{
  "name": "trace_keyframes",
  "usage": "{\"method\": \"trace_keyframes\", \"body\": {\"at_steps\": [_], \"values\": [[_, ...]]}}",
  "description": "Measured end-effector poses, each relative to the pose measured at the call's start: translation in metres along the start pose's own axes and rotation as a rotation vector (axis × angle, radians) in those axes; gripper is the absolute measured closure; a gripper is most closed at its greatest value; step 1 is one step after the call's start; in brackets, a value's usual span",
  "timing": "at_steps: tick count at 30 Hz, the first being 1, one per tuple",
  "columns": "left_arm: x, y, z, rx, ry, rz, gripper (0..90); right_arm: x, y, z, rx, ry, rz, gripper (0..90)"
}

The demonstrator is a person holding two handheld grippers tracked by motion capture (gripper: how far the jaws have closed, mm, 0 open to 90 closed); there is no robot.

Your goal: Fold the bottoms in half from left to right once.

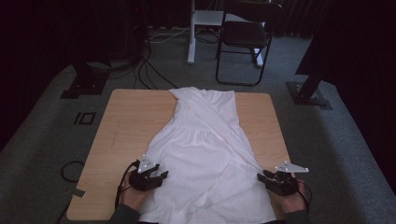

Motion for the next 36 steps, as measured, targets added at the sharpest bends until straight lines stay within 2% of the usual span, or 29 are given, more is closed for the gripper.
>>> {"method": "trace_keyframes", "body": {"at_steps": [3,7,10,12,13,14,15,17,19,22,23,24,25,26,28,29,30,33,34,36], "values": [[0.001,-0.001,-0.003,-0.003,-0.007,0.001,49.5,-0.027,-0.007,0.018,-0.034,0.041,-0.027,57.3],[0.003,-0.003,-0.003,0.0,-0.003,0.003,49.3,-0.05,-0.04,0.035,-0.05,0.096,0.022,54.1],[0.004,-0.004,-0.002,0.006,0.0,0.002,49.1,-0.054,-0.068,0.041,-0.048,0.118,0.082,51.3],[0.005,-0.005,-0.003,0.007,0.0,0.007,48.8,-0.052,-0.079,0.042,-0.053,0.111,0.112,52.5],[0.005,-0.005,-0.003,0.007,0.0,0.007,48.8,-0.052,-0.079,0.042,-0.053,0.111,0.112,52.5],[0.005,-0.005,-0.004,0.008,-0.001,0.009,48.8,-0.05,-0.081,0.043,-0.057,0.114,0.128,57.6],[0.006,-0.005,-0.006,0.01,-0.005,0.01,48.7,-0.044,-0.077,0.048,-0.071,0.152,0.144,71.6],[0.006,-0.005,-0.007,0.01,-0.007,0.011,48.5,-0.039,-0.071,0.051,-0.07,0.172,0.146,77.0],[0.006,-0.004,-0.012,0.02,-0.011,0.011,48.4,-0.029,-0.061,0.051,-0.058,0.189,0.156,78.7],[0.008,-0.002,-0.021,0.038,-0.025,0.013,48.4,-0.01,-0.046,0.049,-0.073,0.167,0.155,79.0],[0.008,-0.002,-0.021,0.038,-0.025,0.013,48.3,-0.01,-0.046,0.049,-0.073,0.167,0.155,79.0],[0.01,-0.003,-0.026,0.042,-0.04,0.02,47.8,0.004,-0.036,0.048,-0.092,0.157,0.153,80.4],[0.01,-0.003,-0.026,0.042,-0.04,0.02,47.7,0.004,-0.036,0.048,-0.092,0.157,0.153,80.4],[0.012,-0.003,-0.028,0.042,-0.05,0.026,47.3,0.019,-0.022,0.045,-0.102,0.155,0.161,82.1],[0.013,-0.004,-0.028,0.043,-0.044,0.025,47.2,0.031,-0.011,0.042,-0.112,0.146,0.166,84.0],[0.013,-0.004,-0.028,0.043,-0.044,0.025,47.2,0.031,-0.011,0.042,-0.112,0.146,0.166,84.0],[0.013,-0.005,-0.029,0.046,-0.037,0.027,47.2,0.045,0.002,0.033,-0.097,0.127,0.18,84.9],[0.012,-0.006,-0.031,0.042,-0.049,0.03,47.2,0.051,0.011,0.027,-0.083,0.104,0.172,83.6],[0.012,-0.006,-0.032,0.043,-0.052,0.032,47.2,0.05,0.016,0.022,-0.07,0.097,0.138,76.2],[0.009,-0.006,-0.034,0.045,-0.057,0.027,47.2,0.039,0.015,0.021,-0.066,0.084,0.085,66.2]]}}
Point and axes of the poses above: each handheld gripper's, and its own axes: y roughly backward along the jaws, x roughly out of its underside, z roughly to its left, the point moved 9 cm from there along -y, roughly forward along the jaws, and after that the axes turned 8 degrees about z, right-handed, at the moved point
